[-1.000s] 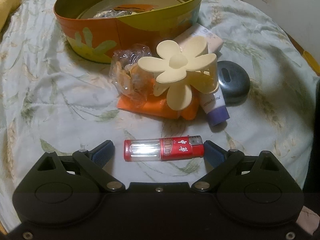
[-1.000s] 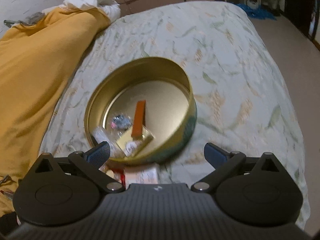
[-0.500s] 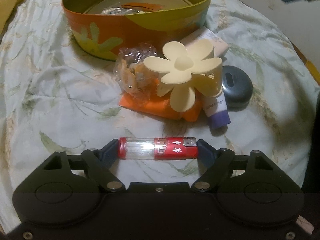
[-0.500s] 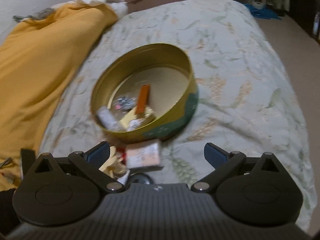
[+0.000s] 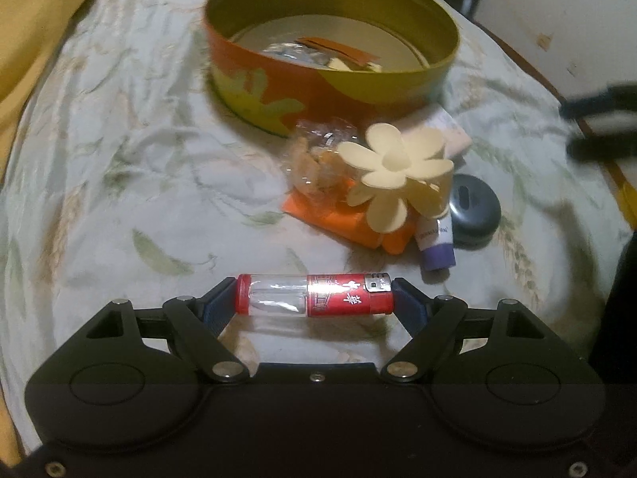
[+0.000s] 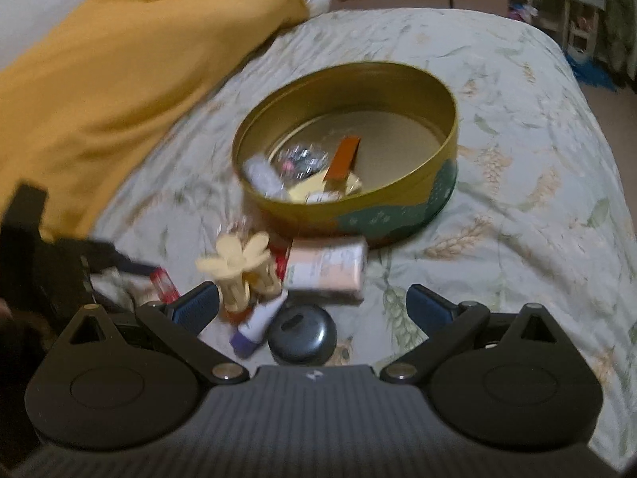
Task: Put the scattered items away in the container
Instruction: 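Carry the lighter toward the tin with the left gripper while the right grasps the grey compact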
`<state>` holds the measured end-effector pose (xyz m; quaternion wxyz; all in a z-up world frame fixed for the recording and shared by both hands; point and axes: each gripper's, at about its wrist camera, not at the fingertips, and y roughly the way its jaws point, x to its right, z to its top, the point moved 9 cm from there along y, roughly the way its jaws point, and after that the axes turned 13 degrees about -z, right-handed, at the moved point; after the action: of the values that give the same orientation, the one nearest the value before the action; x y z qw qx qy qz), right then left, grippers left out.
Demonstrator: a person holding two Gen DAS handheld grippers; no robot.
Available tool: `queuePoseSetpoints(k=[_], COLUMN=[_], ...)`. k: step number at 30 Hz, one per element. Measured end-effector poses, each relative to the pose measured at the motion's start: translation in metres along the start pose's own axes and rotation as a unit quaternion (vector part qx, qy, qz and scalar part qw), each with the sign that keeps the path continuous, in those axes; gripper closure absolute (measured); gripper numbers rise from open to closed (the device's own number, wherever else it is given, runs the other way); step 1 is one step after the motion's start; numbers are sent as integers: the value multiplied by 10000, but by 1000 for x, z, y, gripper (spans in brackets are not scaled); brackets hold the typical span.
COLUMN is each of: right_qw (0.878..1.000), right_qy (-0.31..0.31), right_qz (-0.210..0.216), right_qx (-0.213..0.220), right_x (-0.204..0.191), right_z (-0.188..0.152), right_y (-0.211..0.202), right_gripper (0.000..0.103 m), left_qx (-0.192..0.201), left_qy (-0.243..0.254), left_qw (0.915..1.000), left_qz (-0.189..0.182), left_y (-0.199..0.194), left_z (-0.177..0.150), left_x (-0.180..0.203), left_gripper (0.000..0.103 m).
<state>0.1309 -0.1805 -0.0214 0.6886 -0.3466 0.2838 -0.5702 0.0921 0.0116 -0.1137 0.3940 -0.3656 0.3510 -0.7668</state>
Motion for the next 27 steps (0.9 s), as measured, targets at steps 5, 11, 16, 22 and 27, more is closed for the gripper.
queuePoseSetpoints(k=[5, 11, 16, 22, 27], right_qw=[9989, 9935, 9906, 9884, 9838], right_qy=[-377, -1053, -1273, -1371, -1618], right_qz=[-166, -312, -297, -300, -327], right_qx=[-224, -290, -409, -585, -699], right_x=[-9, -23, -30, -30, -35], right_z=[-14, -25, -29, -33, -35], right_y=[11, 26, 40, 52, 64], right_gripper=[0, 0, 1, 7, 12], left_qx=[179, 409, 568, 684, 828], left_qy=[-266, -431, -592, -717, -872], left_qw=[9994, 9981, 9962, 9941, 9913], left_qz=[107, 166, 283, 436, 528], left_y=[-11, -30, -44, -60, -72], left_z=[-1, -1, -1, -1, 1], left_x=[-6, -7, -9, -12, -14], left_gripper=[23, 23, 23, 23, 23])
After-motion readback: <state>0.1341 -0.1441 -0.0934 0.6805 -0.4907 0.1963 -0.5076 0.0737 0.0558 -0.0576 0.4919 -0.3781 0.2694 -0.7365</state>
